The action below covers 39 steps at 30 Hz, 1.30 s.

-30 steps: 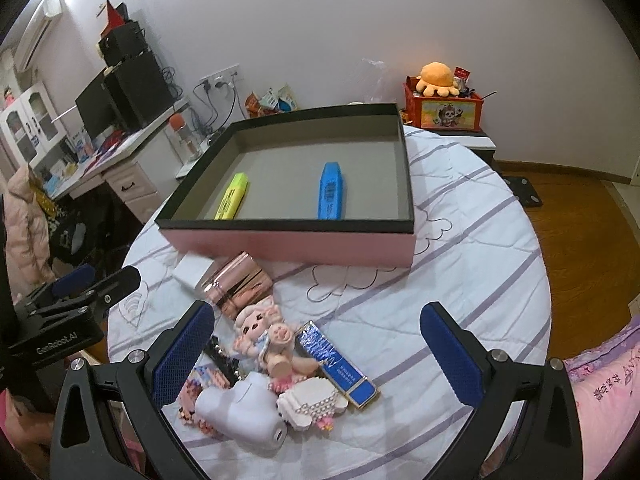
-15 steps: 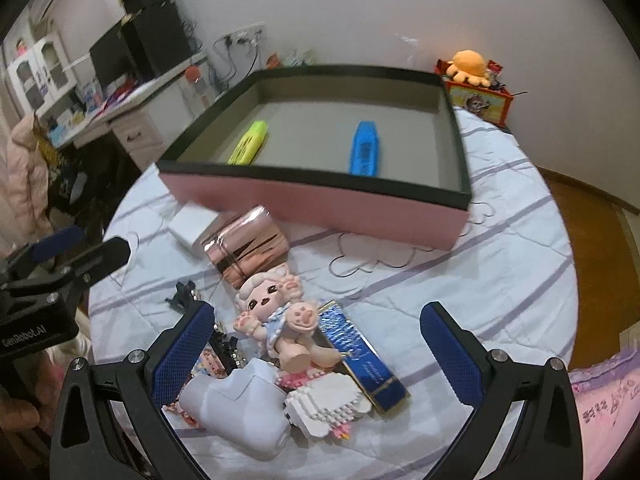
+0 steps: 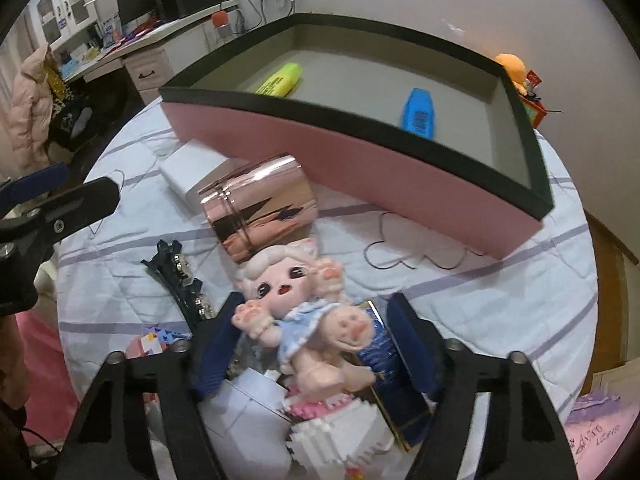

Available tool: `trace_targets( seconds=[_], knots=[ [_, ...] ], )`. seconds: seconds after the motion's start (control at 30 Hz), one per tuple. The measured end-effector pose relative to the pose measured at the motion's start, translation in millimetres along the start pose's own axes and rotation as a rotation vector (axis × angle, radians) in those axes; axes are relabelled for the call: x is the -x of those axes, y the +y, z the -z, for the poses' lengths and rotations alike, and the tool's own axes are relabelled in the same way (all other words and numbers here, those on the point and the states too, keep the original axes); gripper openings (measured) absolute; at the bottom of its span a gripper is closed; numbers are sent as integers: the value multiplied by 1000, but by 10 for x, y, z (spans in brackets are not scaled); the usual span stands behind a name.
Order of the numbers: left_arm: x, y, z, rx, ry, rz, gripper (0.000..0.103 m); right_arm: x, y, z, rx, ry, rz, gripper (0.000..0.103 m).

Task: Organize rigid objects
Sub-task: 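Grasp the doll figurine with the right tool and lift it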

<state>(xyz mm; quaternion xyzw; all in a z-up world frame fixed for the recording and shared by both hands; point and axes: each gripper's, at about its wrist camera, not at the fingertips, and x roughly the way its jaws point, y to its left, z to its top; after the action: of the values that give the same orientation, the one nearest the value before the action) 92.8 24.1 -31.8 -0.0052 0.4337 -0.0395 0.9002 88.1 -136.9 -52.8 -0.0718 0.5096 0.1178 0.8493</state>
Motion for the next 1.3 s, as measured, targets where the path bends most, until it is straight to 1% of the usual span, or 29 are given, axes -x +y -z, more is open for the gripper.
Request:
trace_targets(
  seconds=[0.13, 0.17, 0.23, 0.27, 0.3, 0.77, 1.03, 1.2, 1.3],
  knots=[
    [-31, -2, -2, -2, 6, 0, 103, 10, -14, 13, -5, -12, -13, 67],
    [-39, -6, -3, -1, 7, 0, 103, 23, -23, 14, -11, -18, -21, 59],
    [-40, -17, -6, 0, 7, 2, 103, 62, -43, -2, -25, -30, -28, 56],
    [-33, -16, 2, -1, 6, 3, 103, 64, -78, -22, -35, -33, -39, 51],
    [-29, -23, 1, -3, 4, 4, 103, 76, -87, -26, -40, -37, -47, 49],
    [-20, -41, 5, -7, 0, 1, 103, 126, -130, -20, -83, -69, -96, 45],
    [13, -68, -40, -13, -6, 0, 103, 184, -139, -15, -94, -90, -104, 45],
    [25, -98, -92, -13, -13, 2, 103, 324, -143, -18, -99, -119, -112, 45],
    [59, -101, -169, -9, -25, 6, 103, 460, -149, -55, -102, -153, -121, 45]
  ],
)
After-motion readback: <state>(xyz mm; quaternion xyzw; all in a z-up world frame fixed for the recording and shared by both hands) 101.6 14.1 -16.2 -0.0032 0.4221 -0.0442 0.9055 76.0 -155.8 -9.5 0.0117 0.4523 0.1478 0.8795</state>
